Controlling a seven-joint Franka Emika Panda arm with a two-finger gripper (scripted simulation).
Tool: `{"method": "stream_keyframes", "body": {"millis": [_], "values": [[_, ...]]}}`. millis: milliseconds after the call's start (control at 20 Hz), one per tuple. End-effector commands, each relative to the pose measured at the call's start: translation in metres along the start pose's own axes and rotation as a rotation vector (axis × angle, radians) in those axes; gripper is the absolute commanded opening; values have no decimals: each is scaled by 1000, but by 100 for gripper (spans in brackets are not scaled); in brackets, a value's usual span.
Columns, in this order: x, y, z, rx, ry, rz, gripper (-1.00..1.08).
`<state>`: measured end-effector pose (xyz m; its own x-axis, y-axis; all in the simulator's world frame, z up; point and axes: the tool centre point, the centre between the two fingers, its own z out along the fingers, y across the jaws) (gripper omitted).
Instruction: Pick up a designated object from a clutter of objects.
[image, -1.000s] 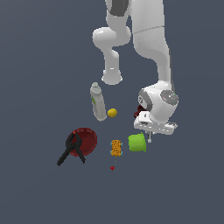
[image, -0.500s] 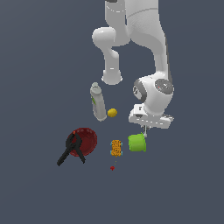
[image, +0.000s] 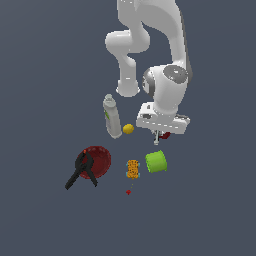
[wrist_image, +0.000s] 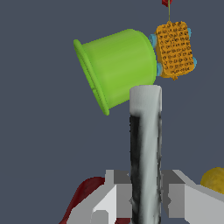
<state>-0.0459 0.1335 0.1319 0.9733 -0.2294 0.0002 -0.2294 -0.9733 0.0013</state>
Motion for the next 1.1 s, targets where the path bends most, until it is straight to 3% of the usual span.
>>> {"method": "stream_keyframes", "body": {"millis": [0, 1050], "values": [[-2, 15, -19, 1, 0, 0, -100], [-18, 158, -204, 7, -2, 0, -100]]}}
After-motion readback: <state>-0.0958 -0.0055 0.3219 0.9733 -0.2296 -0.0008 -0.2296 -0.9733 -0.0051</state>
